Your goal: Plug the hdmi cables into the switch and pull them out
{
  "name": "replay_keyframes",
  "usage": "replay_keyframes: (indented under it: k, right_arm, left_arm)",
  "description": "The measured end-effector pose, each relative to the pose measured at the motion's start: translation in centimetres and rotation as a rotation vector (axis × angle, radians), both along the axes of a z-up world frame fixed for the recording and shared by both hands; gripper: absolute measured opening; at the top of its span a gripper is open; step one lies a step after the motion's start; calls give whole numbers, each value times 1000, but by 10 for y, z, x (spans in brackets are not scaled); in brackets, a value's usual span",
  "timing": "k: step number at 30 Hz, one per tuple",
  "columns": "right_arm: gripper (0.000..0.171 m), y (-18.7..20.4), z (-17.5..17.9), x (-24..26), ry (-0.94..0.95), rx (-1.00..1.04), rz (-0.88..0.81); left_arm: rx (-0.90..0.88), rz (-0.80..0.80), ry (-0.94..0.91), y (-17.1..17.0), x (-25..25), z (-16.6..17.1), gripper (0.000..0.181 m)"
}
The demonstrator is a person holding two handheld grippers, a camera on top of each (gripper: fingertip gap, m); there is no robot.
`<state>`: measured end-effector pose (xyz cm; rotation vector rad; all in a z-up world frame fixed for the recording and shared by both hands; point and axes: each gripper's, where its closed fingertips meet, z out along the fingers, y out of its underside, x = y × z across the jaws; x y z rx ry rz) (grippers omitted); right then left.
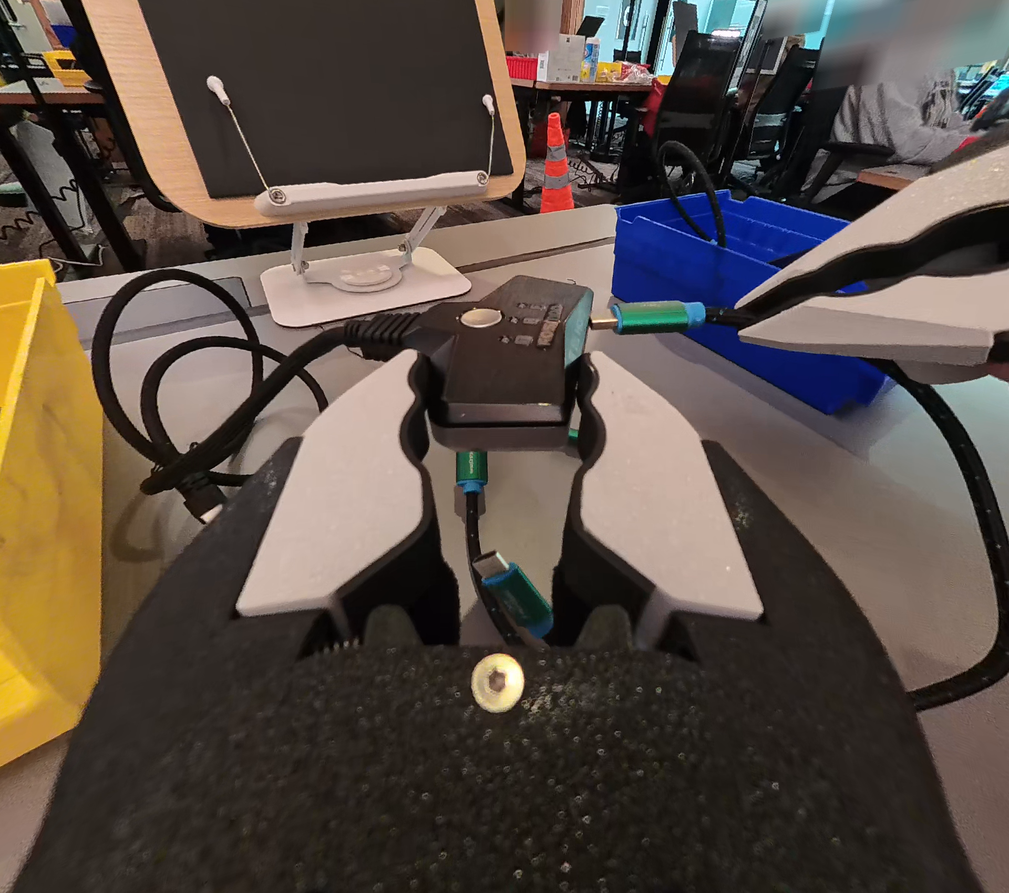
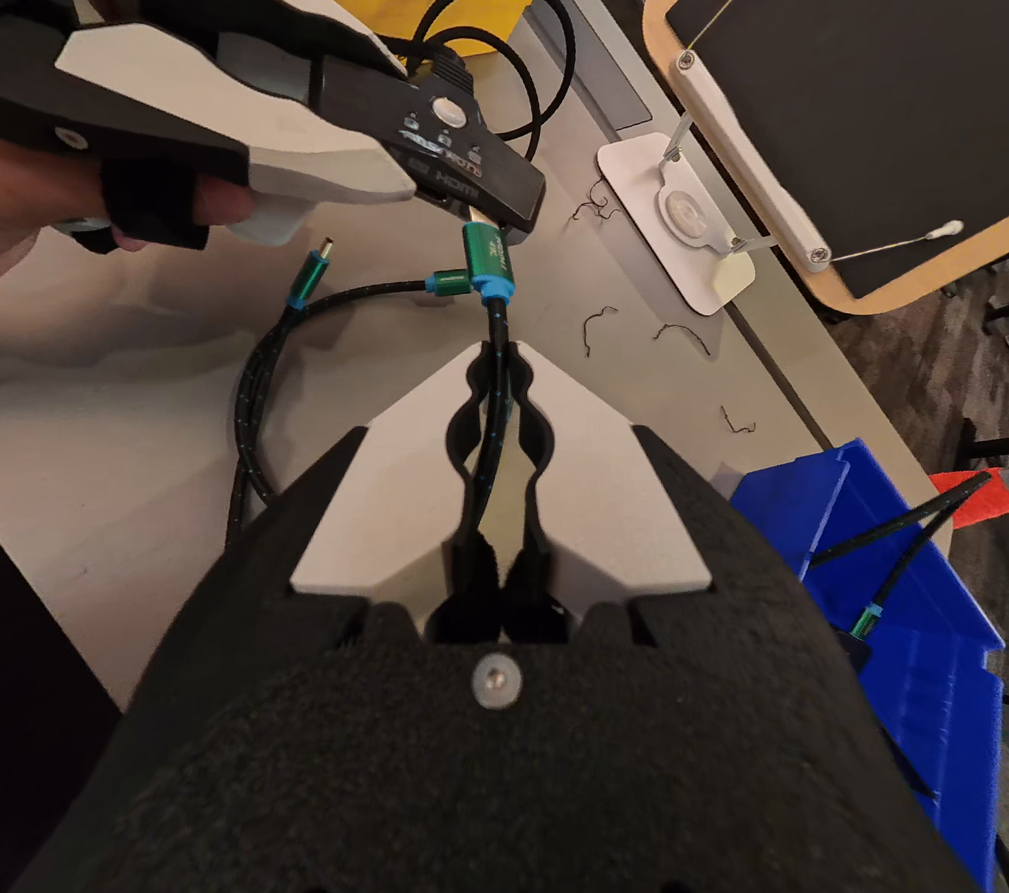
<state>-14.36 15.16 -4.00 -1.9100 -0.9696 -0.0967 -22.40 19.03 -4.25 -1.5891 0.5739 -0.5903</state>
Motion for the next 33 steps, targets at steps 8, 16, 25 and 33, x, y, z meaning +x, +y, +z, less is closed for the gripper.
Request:
replay_keyframes:
  k: [8,16,25,33]
  right_arm:
    - [5,4,0,3,-202,116,-53]
    - [5,3,-2,1,-167,100,-51]
    - [6,8,-2,-14,508,-85,-28]
    - [9,11,-6,-18,695,-120,-12]
  left_arm:
    - [-16,13,12,0,0,-2,52]
    - [-55,-2,-6,1,0,-3,52]
    - [-111,-45,-64,-1,1,-4,52]
    - [-104,-30,-79,-1,1,-6,52]
